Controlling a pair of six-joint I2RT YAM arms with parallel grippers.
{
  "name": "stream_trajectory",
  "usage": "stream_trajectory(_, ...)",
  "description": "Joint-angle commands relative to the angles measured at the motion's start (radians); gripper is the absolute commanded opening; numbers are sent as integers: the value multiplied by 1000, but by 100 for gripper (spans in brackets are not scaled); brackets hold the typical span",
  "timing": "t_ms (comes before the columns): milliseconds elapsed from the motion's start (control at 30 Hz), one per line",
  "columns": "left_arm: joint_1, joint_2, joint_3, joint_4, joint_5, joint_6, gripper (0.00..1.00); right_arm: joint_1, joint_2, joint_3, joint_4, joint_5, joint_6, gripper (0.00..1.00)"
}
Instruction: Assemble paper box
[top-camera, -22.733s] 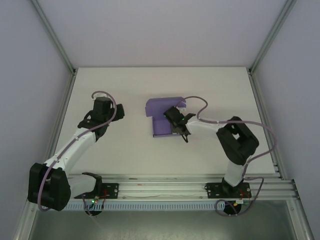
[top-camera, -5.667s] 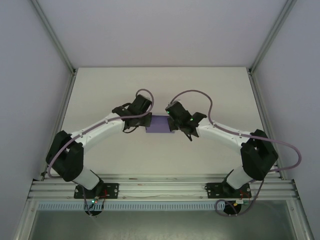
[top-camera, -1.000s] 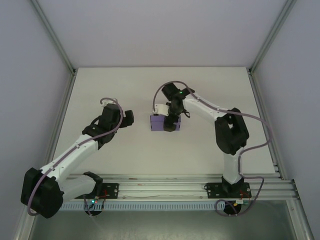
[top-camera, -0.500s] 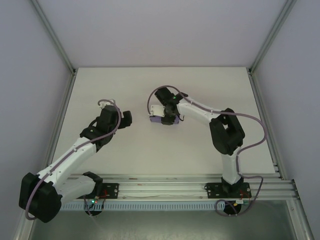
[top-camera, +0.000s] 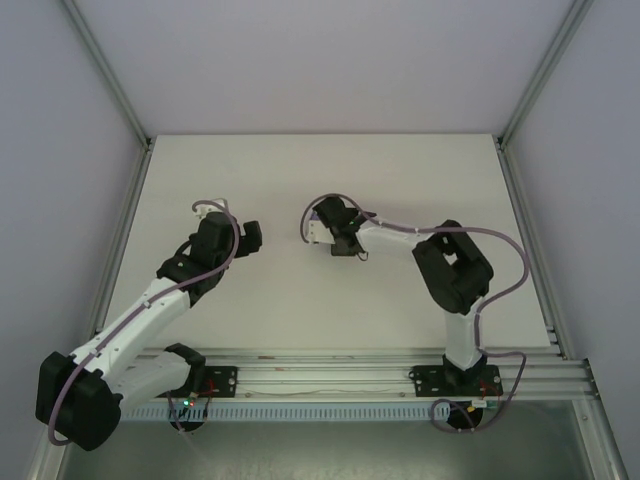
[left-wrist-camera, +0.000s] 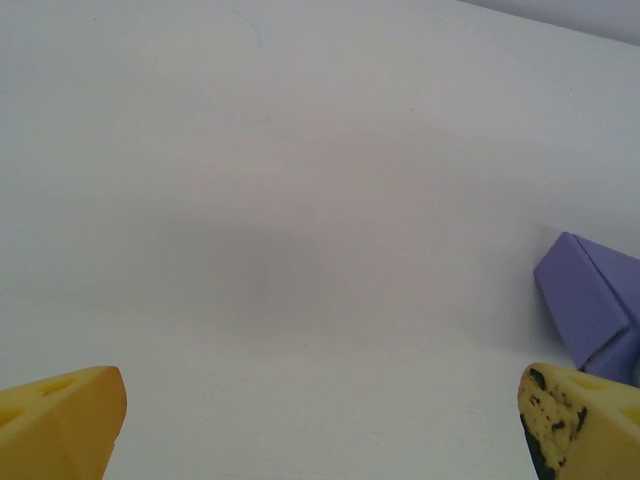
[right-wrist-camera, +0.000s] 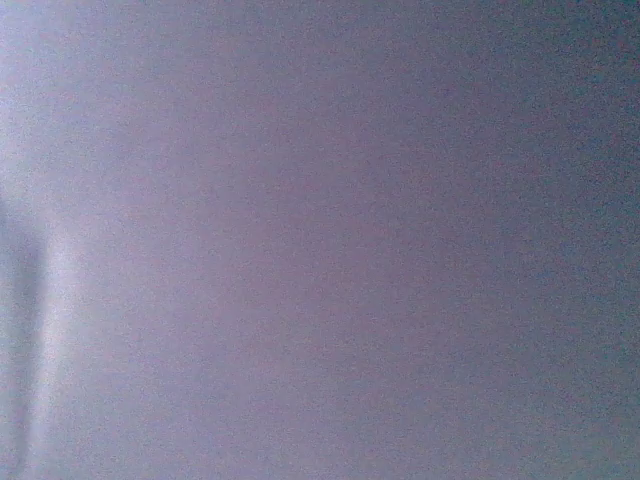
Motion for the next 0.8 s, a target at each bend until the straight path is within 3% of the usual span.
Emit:
stream_trajectory(0, 10, -8, -8, 12, -38, 2, 100, 23, -94, -56, -43, -19, 21, 86)
stream_trajectory(167, 9, -8, -10, 47, -58, 16, 100, 39, -242, -137, -128, -127, 149, 100)
stream_trajectory(300, 22, 14, -1, 87, -103, 31, 100, 37, -405, -220, -151, -186, 194, 100)
stream_trajectory(433, 86, 49, -27, 204, -144, 80, 100, -8, -572, -327, -30, -177, 281, 100)
stream_trajectory(533, 167, 72, -99, 394, -181, 174, 100, -134, -695, -409, 122, -190, 496, 100)
stream_trajectory(667, 302, 134, -195, 625, -195, 210, 100, -411, -833, -630, 446, -241, 859, 100)
stream_trajectory(767, 323, 183, -279, 848, -193, 294, 100, -548, -881, -759, 571, -215, 981, 100)
